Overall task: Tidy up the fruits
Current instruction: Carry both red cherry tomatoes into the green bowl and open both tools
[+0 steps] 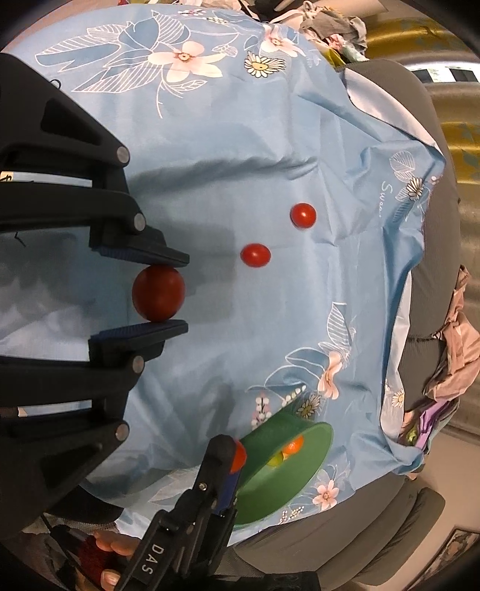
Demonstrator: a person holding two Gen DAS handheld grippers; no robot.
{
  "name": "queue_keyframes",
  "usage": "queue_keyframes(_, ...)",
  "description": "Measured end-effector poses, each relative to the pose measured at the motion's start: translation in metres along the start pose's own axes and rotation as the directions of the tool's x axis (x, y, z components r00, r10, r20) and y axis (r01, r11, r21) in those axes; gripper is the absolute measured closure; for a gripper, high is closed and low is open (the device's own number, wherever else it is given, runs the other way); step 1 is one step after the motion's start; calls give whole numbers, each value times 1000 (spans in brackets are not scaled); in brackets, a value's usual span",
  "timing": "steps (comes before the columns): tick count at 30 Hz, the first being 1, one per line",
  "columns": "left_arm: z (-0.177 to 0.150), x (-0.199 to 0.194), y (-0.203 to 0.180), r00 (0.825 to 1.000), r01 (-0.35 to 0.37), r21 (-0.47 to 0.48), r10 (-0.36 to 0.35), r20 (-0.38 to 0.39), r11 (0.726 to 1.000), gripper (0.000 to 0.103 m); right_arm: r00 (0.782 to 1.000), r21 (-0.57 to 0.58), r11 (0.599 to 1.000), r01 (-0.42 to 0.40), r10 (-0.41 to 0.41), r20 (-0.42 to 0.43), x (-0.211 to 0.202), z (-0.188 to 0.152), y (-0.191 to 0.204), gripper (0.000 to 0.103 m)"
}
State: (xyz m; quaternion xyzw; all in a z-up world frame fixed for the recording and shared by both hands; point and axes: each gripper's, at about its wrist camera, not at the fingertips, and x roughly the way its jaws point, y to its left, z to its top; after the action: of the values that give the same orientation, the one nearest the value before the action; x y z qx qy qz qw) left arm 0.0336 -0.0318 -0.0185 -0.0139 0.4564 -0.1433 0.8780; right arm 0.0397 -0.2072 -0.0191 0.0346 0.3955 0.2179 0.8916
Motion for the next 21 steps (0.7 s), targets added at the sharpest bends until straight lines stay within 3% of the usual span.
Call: queue_keyframes(21, 26, -8, -53, 999, 28, 100, -30, 22, 995, 74, 992, 80, 997, -6, -4, 126, -45, -3, -41, 76)
